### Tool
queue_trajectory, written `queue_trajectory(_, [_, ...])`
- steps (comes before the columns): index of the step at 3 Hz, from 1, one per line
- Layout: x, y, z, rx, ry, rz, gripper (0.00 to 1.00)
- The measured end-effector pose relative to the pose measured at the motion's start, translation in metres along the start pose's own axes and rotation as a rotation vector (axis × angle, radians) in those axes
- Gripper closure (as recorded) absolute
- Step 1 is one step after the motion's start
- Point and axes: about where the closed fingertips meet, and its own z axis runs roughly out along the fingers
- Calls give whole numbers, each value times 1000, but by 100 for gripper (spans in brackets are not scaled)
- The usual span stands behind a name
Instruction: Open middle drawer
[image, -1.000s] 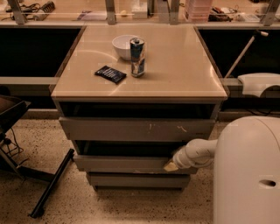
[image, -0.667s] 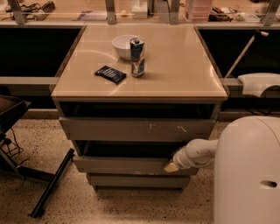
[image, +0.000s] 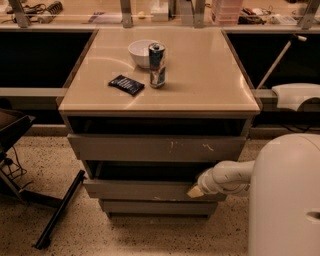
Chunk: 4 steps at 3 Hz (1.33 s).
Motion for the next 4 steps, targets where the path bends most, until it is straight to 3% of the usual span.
queue_trajectory(2, [8,12,-8,14,9,6,100])
queue_trajectory(3, [9,12,-15,35,-4,59,100])
queue_trajectory(4, [13,21,-17,25,7,48,100])
